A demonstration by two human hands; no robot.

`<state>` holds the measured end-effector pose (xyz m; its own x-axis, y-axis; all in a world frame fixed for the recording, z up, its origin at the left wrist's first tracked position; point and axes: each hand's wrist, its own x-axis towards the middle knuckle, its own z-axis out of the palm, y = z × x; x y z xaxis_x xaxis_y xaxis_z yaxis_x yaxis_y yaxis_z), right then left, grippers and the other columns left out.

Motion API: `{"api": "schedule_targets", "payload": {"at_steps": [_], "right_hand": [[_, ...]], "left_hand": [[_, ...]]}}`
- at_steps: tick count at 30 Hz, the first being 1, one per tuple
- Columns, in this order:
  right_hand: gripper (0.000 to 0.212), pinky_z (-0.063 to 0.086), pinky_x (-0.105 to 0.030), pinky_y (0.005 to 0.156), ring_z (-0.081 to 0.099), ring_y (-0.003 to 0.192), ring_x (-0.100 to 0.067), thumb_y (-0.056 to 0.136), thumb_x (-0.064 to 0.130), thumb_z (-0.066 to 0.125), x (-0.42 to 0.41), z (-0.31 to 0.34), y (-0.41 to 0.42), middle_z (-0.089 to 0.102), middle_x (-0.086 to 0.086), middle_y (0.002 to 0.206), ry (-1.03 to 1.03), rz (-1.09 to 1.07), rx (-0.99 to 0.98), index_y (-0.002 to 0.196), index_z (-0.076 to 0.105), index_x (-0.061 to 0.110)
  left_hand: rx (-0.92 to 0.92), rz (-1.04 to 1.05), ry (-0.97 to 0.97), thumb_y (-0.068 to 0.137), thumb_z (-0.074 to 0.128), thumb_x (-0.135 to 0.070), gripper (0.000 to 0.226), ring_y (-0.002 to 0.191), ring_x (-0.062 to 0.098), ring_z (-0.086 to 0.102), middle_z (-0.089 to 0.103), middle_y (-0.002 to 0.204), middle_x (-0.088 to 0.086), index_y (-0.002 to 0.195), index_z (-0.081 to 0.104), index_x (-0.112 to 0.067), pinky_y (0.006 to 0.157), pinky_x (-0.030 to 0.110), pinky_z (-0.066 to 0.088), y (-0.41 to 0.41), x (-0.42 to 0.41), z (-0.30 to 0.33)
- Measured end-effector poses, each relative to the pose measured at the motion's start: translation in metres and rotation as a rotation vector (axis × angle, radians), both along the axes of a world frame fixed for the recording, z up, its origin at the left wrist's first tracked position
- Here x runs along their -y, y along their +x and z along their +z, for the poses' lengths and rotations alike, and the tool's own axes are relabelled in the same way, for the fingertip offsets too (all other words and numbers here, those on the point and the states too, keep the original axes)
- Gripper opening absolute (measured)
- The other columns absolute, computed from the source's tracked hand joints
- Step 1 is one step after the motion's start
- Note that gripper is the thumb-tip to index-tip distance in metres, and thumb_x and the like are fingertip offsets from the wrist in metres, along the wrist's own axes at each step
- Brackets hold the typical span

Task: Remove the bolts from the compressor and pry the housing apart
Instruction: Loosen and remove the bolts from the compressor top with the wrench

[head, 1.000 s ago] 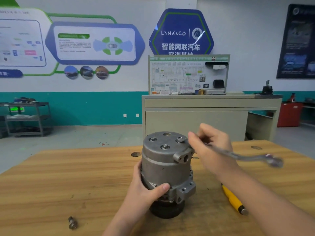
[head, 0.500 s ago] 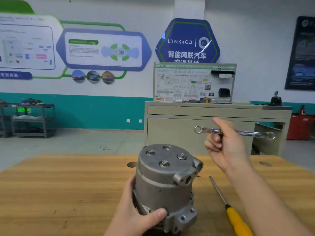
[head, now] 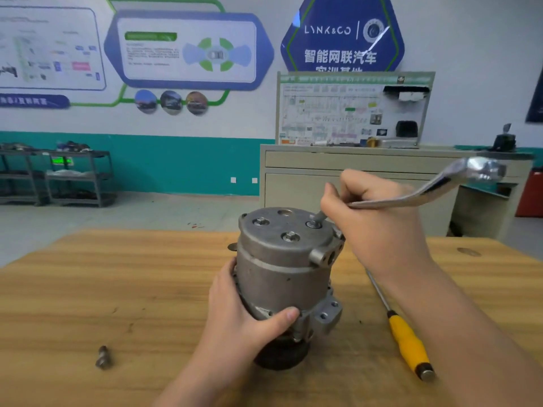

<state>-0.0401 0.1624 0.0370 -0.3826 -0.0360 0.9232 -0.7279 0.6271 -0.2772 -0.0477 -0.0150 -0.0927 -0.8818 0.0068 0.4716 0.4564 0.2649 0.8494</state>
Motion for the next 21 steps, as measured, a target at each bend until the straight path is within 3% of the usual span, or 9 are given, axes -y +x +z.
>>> {"api": "schedule_targets", "payload": {"at_steps": [3,5,7,9,11,15,16,19,21], "right_hand": [[0.047,0.025,-0.013,0.045,0.034,0.045,-0.007,0.077,0.007,0.059,0.010,-0.005,0.007,0.030,0.013,0.044,0.245,-0.026,-0.087,0.057,0.024,0.032],[0.028,0.037,-0.024,0.043,0.041,0.044,-0.008,0.070,0.014,0.048,0.010,-0.004,0.006,0.043,0.013,0.044,0.369,-0.024,-0.123,0.057,0.029,0.029],[0.035,0.036,-0.019,0.046,0.042,0.046,0.000,0.070,0.006,0.050,0.003,-0.004,-0.001,0.044,0.017,0.046,0.364,0.146,-0.177,0.058,0.029,0.031],[0.048,0.028,-0.008,0.051,0.037,0.047,0.006,0.075,-0.002,0.057,-0.007,-0.010,-0.014,0.037,0.021,0.048,0.173,0.362,-0.153,0.060,0.030,0.034],[0.040,0.030,-0.012,0.047,0.036,0.044,0.002,0.081,0.008,0.060,-0.019,-0.016,-0.026,0.039,0.011,0.046,-0.145,0.529,0.008,0.053,0.039,0.027],[0.030,0.030,-0.014,0.035,0.041,0.036,-0.007,0.079,0.018,0.066,-0.026,-0.016,-0.042,0.051,0.001,0.045,-0.690,0.905,0.678,0.052,0.053,0.021],[0.027,0.030,-0.014,0.034,0.042,0.036,-0.006,0.078,0.021,0.067,-0.025,-0.016,-0.044,0.052,0.001,0.047,-0.813,0.950,0.741,0.054,0.055,0.020],[0.027,0.029,-0.014,0.032,0.040,0.036,-0.004,0.084,0.018,0.068,-0.025,-0.011,-0.048,0.050,0.002,0.049,-1.201,0.955,0.610,0.062,0.053,0.019],[0.039,0.025,-0.014,0.032,0.035,0.033,-0.006,0.089,0.013,0.065,-0.029,-0.006,-0.044,0.047,0.000,0.044,-1.160,0.797,0.493,0.054,0.049,0.021]], "left_hand": [[0.005,0.006,0.005,0.040,0.078,-0.078,0.119,0.131,0.010,0.041,0.040,0.136,-0.012,0.140,0.028,-0.036,0.109,0.045,0.038,0.000,0.001,0.000],[0.000,-0.011,0.014,0.041,0.079,-0.076,0.110,0.131,0.009,0.042,0.042,0.136,-0.012,0.134,0.030,-0.044,0.110,0.044,0.039,-0.001,0.003,-0.001],[0.014,-0.057,0.028,0.043,0.082,-0.073,0.102,0.128,0.004,0.045,0.045,0.136,-0.014,0.129,0.033,-0.049,0.108,0.041,0.041,-0.002,0.006,0.000],[0.036,-0.114,0.044,0.042,0.083,-0.074,0.106,0.126,0.002,0.048,0.049,0.136,-0.013,0.133,0.035,-0.045,0.106,0.037,0.043,-0.003,0.011,0.000],[0.056,-0.158,0.065,0.044,0.084,-0.071,0.111,0.124,0.001,0.051,0.052,0.136,-0.012,0.138,0.036,-0.038,0.102,0.028,0.046,-0.004,0.014,0.001],[0.060,-0.200,0.093,0.050,0.086,-0.057,0.099,0.116,-0.005,0.056,0.060,0.126,-0.021,0.135,0.040,-0.037,0.083,0.007,0.046,-0.004,0.017,0.002],[0.061,-0.203,0.091,0.050,0.086,-0.057,0.098,0.115,-0.006,0.057,0.061,0.123,-0.024,0.134,0.040,-0.038,0.081,0.005,0.046,-0.003,0.016,0.002],[0.064,-0.204,0.077,0.047,0.085,-0.062,0.101,0.115,-0.003,0.058,0.061,0.123,-0.024,0.134,0.040,-0.039,0.082,0.008,0.048,-0.001,0.015,0.005],[0.058,-0.183,0.062,0.046,0.085,-0.066,0.104,0.117,-0.002,0.056,0.060,0.127,-0.021,0.136,0.039,-0.039,0.083,0.009,0.049,0.000,0.014,0.004]]}}
